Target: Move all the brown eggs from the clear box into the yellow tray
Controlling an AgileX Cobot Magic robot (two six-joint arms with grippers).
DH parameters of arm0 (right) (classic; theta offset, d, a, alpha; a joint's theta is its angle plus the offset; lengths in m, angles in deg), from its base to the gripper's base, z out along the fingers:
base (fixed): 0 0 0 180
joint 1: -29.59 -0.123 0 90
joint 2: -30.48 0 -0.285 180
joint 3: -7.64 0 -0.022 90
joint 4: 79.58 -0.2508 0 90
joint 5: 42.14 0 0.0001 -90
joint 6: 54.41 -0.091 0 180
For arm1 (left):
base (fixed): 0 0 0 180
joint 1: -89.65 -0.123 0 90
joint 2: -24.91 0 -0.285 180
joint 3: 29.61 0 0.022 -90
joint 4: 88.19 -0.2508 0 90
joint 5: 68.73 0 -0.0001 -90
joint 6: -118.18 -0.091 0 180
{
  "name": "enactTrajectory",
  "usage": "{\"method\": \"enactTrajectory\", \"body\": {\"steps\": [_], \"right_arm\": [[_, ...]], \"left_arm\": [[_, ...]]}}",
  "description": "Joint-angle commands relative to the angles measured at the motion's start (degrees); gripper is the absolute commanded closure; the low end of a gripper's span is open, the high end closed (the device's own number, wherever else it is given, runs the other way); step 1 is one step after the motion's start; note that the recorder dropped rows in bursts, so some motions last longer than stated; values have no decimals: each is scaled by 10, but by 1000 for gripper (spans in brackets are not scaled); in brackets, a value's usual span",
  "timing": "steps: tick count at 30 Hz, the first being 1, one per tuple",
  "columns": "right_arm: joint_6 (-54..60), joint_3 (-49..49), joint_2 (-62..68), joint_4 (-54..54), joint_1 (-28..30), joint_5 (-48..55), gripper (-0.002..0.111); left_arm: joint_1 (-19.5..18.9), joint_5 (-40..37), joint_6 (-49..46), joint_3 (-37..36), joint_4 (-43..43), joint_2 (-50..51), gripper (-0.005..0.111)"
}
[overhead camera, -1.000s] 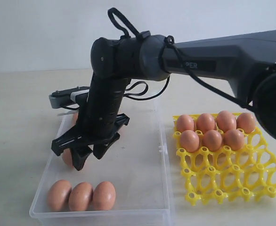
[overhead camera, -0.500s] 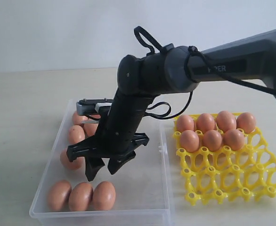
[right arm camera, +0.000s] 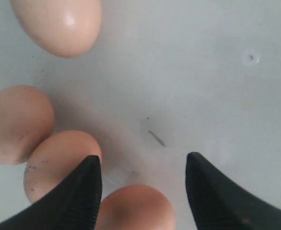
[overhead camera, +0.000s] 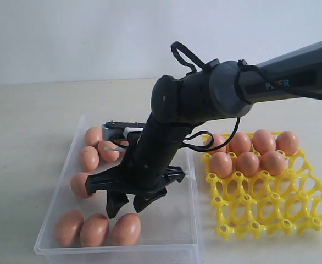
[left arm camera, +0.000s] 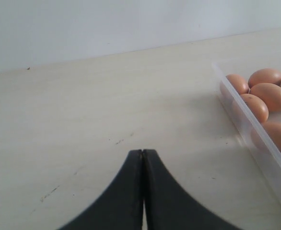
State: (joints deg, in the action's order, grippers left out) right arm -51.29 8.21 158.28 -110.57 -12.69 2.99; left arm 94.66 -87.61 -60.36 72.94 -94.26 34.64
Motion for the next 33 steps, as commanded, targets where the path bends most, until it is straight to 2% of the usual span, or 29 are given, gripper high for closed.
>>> {"method": "enactTrajectory", "body": {"steps": [1,11,22,26,29,33], "right_arm": [[-1,-3,-12,-13,0,2,56],[3,-3,-23,-11,-3,30,56],[3,1,-50,74,11,-105,56],[9,37,-40,133,22,-103,56],[117,111,-21,182,31,-75,56],[281,169,9,179,31,-26,57]], "left_arm": [[2,8,2,2,1,0,107],[2,8,2,2,1,0,107],[2,8,2,2,1,0,107],[2,8,2,2,1,0,107],[2,8,2,2,1,0,107],[2,8,2,2,1,0,107]]}}
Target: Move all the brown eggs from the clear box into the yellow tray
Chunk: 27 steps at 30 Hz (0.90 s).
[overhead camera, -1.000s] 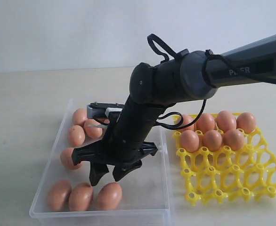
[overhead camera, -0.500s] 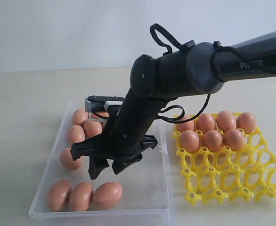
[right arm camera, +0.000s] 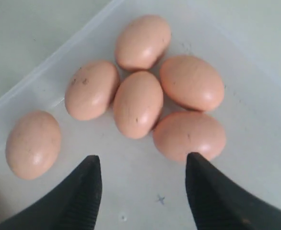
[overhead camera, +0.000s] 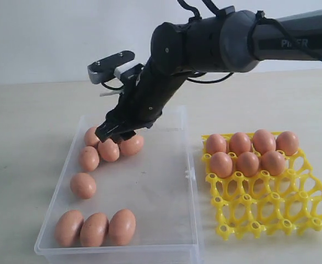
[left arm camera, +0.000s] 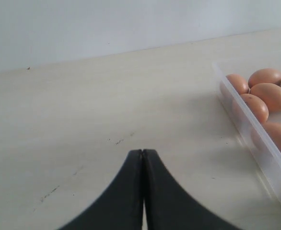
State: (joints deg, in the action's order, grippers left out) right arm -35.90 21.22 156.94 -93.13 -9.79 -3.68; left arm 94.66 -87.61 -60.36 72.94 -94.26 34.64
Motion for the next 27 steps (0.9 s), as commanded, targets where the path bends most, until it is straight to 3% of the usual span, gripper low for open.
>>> {"method": "enactTrajectory", "body": {"steps": [1,4,9,16,27], "right_arm": [[177,40,30,2,2,54,57],[272,40,48,10,2,69,57],[356,42,60,20,2,4,57],[366,44,67,24,2,-59,57],[368,44,74,47,19,-52,57]], "left_arm": [[2,8,2,2,1,0,107],[2,8,2,2,1,0,107],[2,8,2,2,1,0,107],[2,8,2,2,1,0,107],[2,8,2,2,1,0,107]]}}
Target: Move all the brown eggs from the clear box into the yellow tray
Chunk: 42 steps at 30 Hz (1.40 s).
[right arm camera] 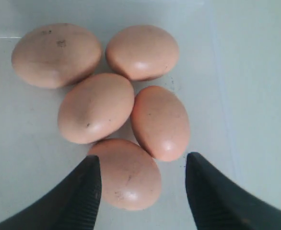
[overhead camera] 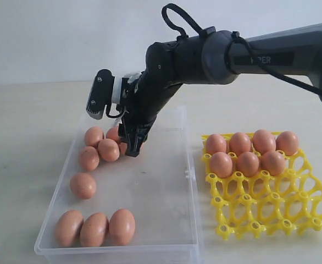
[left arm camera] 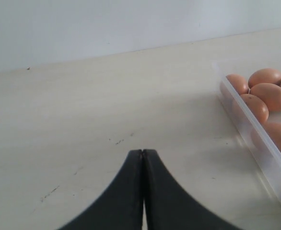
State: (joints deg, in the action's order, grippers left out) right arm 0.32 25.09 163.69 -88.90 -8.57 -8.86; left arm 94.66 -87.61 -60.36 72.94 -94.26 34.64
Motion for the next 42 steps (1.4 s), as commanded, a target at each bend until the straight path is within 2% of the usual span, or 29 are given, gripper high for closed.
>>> {"method": "enactTrajectory", "body": {"steps": [1,15,25,31,37,40,42], "right_arm": [[6,5,11,5,6,0,57],[16,5,57,3,6,-8,57],[17,5,92,-35,5,10,57],[27,5,98,-49,2,76,57],[4,5,98,-52,2,191,57],[-25,5,89,-49,2,163,54],[-38,5,80,-49,2,127,48]], "left_arm": [[2,8,2,2,1,0,107],[2,8,2,2,1,0,107],[2,8,2,2,1,0,107],[2,8,2,2,1,0,107],[2,8,2,2,1,0,107],[2,8,2,2,1,0,107],[2,8,2,2,1,0,107]]}}
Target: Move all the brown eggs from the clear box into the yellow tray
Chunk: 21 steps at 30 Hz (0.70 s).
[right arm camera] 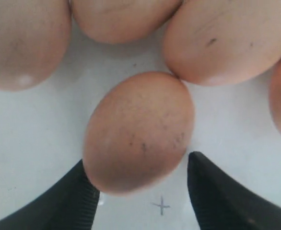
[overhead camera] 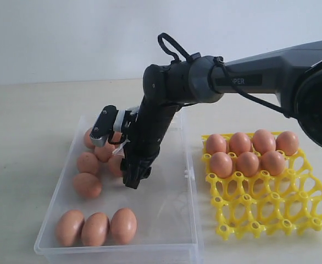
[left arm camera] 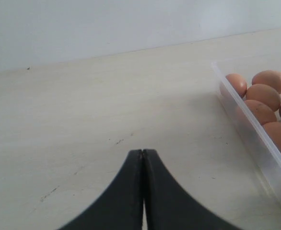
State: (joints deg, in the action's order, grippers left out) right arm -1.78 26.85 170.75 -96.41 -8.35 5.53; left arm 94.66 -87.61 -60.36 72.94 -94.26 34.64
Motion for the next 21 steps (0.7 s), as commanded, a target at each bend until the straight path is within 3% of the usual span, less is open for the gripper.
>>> {"method": "enactTrajectory", "body": {"steps": [1,21], "right_arm": [[-18,-12,6,26,0,-28,47],[-133,32,-4,21,0,-84,47]], "left_arm": [[2,8,2,2,1,0,107],[2,8,2,2,1,0,107]]}}
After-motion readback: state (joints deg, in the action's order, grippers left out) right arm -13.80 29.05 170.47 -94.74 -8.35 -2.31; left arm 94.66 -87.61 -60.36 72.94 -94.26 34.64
